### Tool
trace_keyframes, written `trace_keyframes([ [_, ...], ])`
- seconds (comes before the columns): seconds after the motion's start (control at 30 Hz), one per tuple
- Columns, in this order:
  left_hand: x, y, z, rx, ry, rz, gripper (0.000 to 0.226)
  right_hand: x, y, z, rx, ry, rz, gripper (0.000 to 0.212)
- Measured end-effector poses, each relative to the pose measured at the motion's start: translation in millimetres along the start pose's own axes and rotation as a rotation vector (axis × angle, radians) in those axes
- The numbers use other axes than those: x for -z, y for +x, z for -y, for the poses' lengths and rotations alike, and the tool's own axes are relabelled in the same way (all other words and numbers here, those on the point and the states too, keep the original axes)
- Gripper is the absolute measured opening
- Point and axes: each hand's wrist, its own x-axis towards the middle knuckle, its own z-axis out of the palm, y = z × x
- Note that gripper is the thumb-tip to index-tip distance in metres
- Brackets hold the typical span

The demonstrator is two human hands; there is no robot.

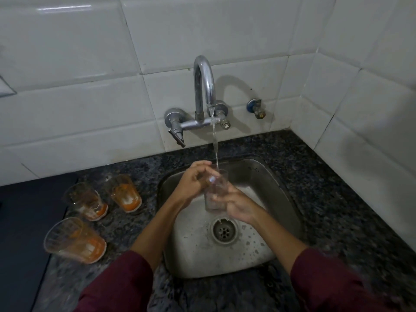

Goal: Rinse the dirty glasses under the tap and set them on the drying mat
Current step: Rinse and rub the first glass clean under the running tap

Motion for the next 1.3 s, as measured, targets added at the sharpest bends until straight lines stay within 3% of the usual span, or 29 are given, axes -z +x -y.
trace_keyframes([
  [0.1, -1, -4, -3, -0.047, 0.087, 0.083, 0.040, 0, 9, -11, 0.089, -0.094, -0.041, 0.079],
  [0.2, 4, -6, -1, -0.014, -0.026, 0.100, 0.078, -3, 10, -10, 0.167, -0.235, -0.088, 0.085],
  [0.3, 9, -9, 2, 0.028, -0.060, 0.092, 0.090, -4, 8, 0, 0.205, -0.392, -0.176, 0.081],
  [0.43, 7, -13, 6, 0.064, -0.053, 0.036, 0.096, 1, 4, 23, 0.251, -0.660, -0.289, 0.081],
  [0.63, 0, -12, 7, 0.131, -0.037, 0.002, 0.092, 9, -9, 60, 0.198, -0.958, -0.244, 0.083],
  [0.73, -3, -11, 4, 0.152, -0.037, 0.022, 0.087, 12, -16, 61, 0.108, -0.888, -0.200, 0.072],
  [0.97, 2, -9, 8, 0.212, 0.086, 0.032, 0.078, 14, -19, 28, -0.131, -0.392, -0.095, 0.058],
  [1.1, 6, -10, 9, 0.235, 0.158, 0.082, 0.086, 7, -14, 15, -0.098, -0.400, -0.085, 0.065],
  [1.3, 17, 0, 1, 0.194, 0.201, 0.058, 0.083, -1, -9, 45, 0.012, -0.723, -0.191, 0.063],
])
